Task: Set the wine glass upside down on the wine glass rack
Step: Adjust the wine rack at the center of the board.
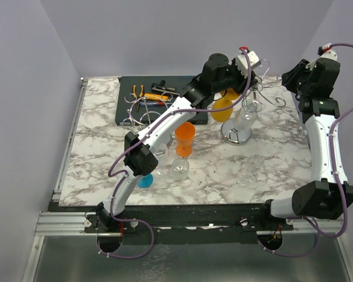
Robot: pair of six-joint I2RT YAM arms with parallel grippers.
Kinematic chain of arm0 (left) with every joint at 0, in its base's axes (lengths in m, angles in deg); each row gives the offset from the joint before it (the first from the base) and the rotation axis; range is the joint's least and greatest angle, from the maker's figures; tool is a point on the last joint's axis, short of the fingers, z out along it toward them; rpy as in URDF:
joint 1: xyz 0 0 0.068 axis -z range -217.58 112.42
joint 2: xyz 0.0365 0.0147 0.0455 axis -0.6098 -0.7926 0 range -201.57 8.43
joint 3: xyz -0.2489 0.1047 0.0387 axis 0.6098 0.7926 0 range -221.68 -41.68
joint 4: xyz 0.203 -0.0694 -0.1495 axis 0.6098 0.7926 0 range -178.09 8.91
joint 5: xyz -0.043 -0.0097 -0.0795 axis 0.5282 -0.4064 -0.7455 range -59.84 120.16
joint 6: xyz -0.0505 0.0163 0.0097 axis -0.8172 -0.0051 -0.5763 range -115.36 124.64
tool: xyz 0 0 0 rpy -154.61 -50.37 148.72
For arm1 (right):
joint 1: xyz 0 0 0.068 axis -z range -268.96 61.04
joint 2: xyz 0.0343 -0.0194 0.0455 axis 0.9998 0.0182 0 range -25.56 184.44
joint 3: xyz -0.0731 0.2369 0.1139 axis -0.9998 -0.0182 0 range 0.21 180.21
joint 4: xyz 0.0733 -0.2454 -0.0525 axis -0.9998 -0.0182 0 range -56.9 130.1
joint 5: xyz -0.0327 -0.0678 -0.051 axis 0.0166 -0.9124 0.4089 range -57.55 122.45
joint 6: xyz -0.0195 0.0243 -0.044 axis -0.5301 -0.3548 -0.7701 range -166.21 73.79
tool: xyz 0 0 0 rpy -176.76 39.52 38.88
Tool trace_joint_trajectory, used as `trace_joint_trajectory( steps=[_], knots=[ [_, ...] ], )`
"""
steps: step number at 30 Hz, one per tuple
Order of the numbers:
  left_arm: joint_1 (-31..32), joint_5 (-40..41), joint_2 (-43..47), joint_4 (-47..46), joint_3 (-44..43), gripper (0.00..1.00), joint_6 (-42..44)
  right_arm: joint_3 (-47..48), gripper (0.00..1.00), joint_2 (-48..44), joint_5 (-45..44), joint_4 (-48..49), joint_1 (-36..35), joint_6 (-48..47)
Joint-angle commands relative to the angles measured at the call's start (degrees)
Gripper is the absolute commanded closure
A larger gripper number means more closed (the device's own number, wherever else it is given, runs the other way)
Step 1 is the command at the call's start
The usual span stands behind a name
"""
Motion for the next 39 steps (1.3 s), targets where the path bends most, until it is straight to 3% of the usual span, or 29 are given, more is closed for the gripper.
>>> trace_joint_trajectory(
  steps=[1,26,32,39],
  knots=[
    [0.2,3.7,-1.2,-1.5,-2.8,0.57,1.0,-1.3,0.75,-1.4,0.4,-3.9,0.2,-0.9],
    [1.5,7.5,-0.7,-4.5,-2.9,0.59,3.9,-14.4,0.84,-14.9,2.9,-9.1,0.2,3.5],
    [1.5,8.1,2.9,-4.5,0.9,0.57,4.7,-11.6,0.65,-14.6,0.3,-11.5,0.2,1.6],
    [1.5,8.0,8.0,-3.6,5.7,0.47,5.2,-7.5,0.49,-12.6,-2.6,-12.5,0.2,0.1]
  ],
)
